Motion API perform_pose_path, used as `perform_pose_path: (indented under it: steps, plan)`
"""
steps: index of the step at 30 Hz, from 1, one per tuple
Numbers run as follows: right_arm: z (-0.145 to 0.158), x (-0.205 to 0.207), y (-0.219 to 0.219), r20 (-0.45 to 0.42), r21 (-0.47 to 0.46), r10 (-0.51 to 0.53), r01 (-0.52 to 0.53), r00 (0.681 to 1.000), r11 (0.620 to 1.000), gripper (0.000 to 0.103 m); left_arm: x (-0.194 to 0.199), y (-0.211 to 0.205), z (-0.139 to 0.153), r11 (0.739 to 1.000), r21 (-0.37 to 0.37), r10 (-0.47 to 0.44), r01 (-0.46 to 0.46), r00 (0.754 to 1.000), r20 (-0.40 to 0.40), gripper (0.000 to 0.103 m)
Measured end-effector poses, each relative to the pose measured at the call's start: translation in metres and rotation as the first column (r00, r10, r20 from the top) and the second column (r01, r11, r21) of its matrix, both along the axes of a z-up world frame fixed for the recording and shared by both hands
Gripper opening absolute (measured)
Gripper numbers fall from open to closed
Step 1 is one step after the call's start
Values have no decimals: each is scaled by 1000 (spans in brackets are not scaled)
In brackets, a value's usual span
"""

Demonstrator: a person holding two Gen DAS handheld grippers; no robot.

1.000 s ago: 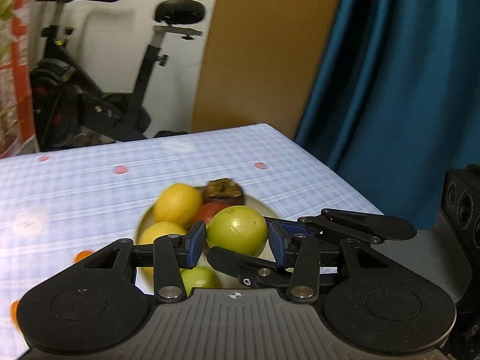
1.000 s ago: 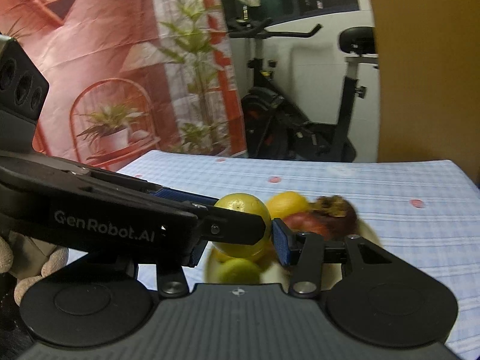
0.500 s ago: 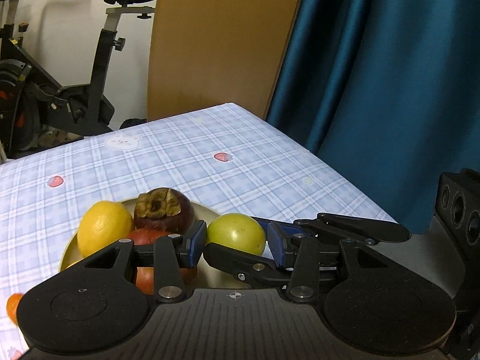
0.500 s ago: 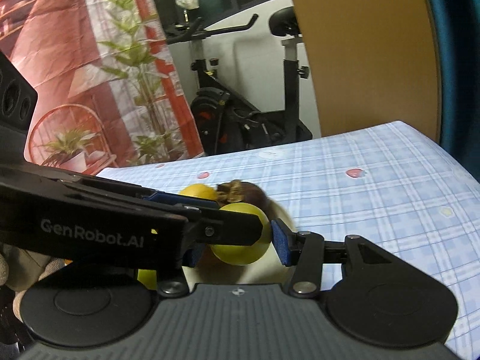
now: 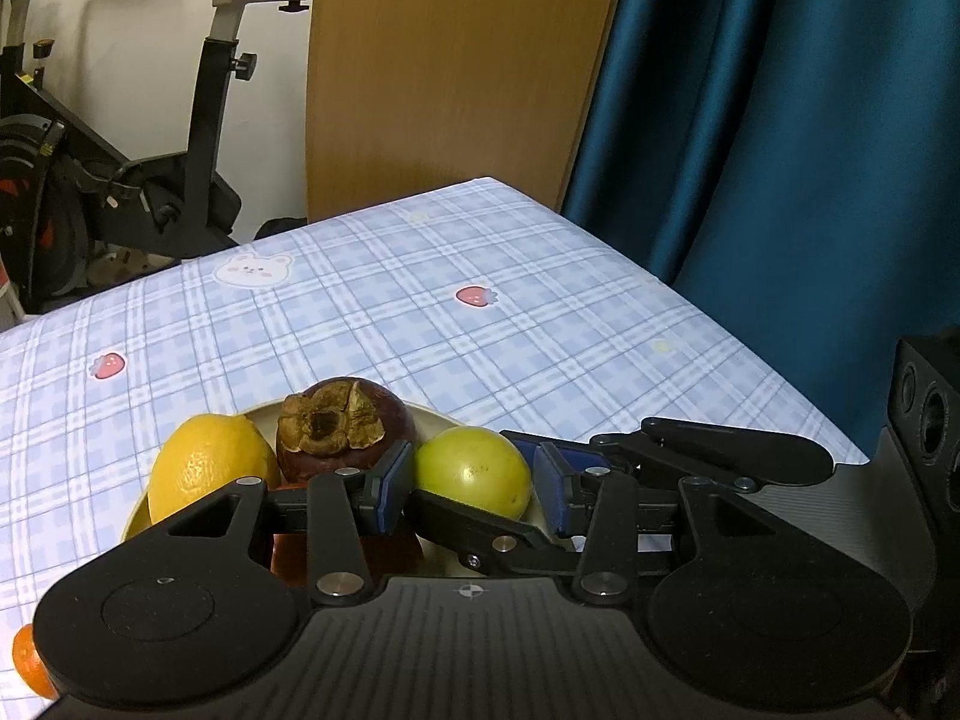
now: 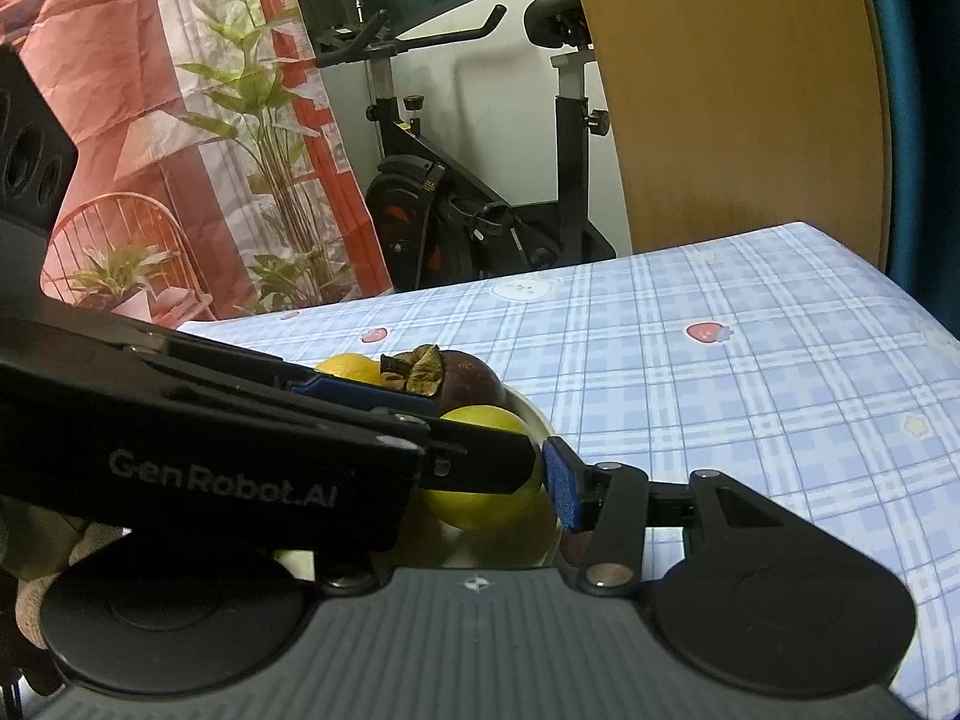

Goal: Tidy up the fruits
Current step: 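Lower the green fruit onto the plate with the left gripper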

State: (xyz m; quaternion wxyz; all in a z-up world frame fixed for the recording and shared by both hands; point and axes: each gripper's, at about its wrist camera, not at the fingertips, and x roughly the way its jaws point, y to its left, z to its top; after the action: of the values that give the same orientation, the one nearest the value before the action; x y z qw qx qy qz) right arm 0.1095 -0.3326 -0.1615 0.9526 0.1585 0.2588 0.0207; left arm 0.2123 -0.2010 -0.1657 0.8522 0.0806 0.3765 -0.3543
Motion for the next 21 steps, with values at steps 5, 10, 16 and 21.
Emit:
perform_pose_path:
  steps: [5, 10, 16, 21]
  plan:
    - [-3, 2, -1, -5, 14, 7, -7, 1000, 1000, 49, -1, -1, 0, 1000, 9, -1, 1, 1000, 7, 47]
    - [-3, 3, 1, -13, 6, 7, -7, 1000, 1000, 49, -1, -2, 1, 1000, 16, 4, -4, 1000, 11, 48]
    - [-4, 5, 3, -26, -1, 9, -9, 1000, 1000, 48, -2, 2, 5, 1000, 12, 23, -23, 1000, 18, 48]
    - [-4, 6, 5, -38, -10, 4, -5, 999, 1000, 48, -3, 10, 10, 999, -1, 55, -55, 998, 26, 49]
